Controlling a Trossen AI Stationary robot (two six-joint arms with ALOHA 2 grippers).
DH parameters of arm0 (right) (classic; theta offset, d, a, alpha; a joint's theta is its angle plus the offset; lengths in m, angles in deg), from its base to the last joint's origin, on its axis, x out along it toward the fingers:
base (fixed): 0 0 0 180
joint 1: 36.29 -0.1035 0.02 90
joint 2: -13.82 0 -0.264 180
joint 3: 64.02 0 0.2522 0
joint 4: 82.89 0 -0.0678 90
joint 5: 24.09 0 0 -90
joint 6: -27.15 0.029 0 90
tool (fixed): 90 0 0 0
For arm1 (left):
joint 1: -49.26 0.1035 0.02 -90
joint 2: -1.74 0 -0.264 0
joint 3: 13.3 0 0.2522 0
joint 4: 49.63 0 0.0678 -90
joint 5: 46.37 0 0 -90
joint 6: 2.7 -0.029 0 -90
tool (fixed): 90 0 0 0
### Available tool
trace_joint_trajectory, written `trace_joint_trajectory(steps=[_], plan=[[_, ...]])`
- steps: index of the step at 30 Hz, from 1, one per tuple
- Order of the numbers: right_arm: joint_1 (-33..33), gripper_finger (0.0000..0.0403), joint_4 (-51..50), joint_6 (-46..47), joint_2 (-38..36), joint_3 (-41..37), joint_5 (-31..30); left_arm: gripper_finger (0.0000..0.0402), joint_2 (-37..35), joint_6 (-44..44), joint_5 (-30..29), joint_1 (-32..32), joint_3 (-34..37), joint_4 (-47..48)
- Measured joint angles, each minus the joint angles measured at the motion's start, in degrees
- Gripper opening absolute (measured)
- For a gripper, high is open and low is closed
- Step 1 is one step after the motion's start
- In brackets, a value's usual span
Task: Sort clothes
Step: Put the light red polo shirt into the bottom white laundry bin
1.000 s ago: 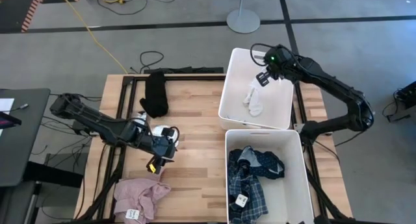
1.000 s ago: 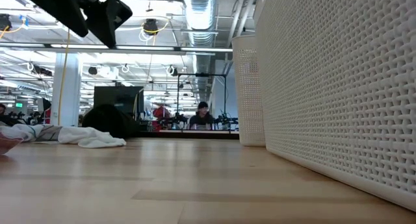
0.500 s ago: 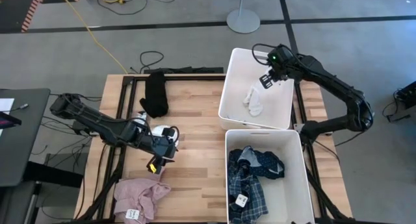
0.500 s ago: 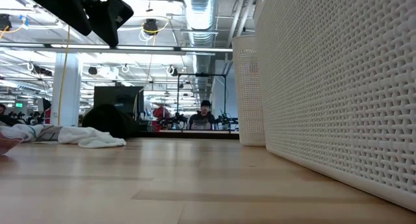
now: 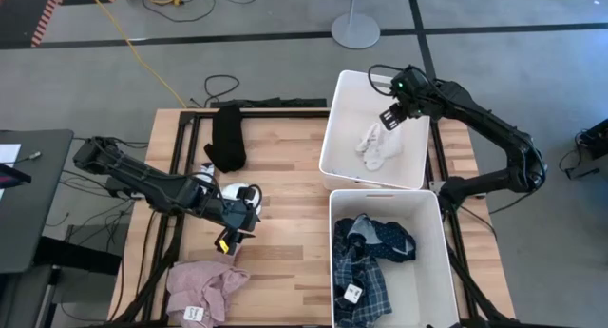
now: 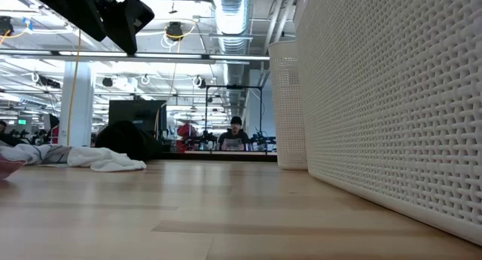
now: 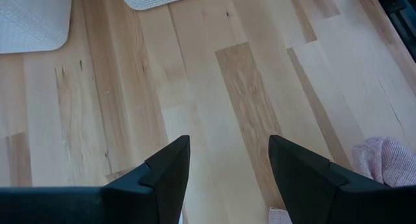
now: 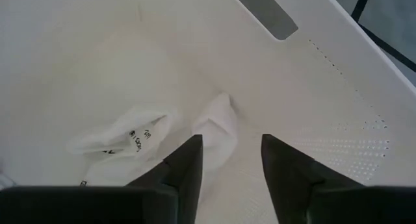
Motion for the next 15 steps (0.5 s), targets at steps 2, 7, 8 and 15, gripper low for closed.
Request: trace_joint_trajectory(steps=[2, 7, 8, 15], plan=[[0.0, 0.0185, 0.0, 0.0, 0.0, 0.0, 0.0, 0.0203, 0.0, 0.0, 0.0, 0.0, 0.0, 0.0], [-1.4, 0.0193, 0.9, 0.0, -0.5, 0.0, 0.0, 0.0203, 0.0, -0.2, 0.0, 0.0, 0.0, 0.1], [-2.0, 0.0193, 1.5, 0.0, -0.9, 0.0, 0.0, 0.0203, 0.0, -0.4, 0.0, 0.0, 0.0, 0.2], [-8.2, 0.0184, 5.1, 0.0, -5.0, 0.0, 0.0, 0.0203, 0.0, -0.5, -0.3, 0.0, 0.0, 2.1]])
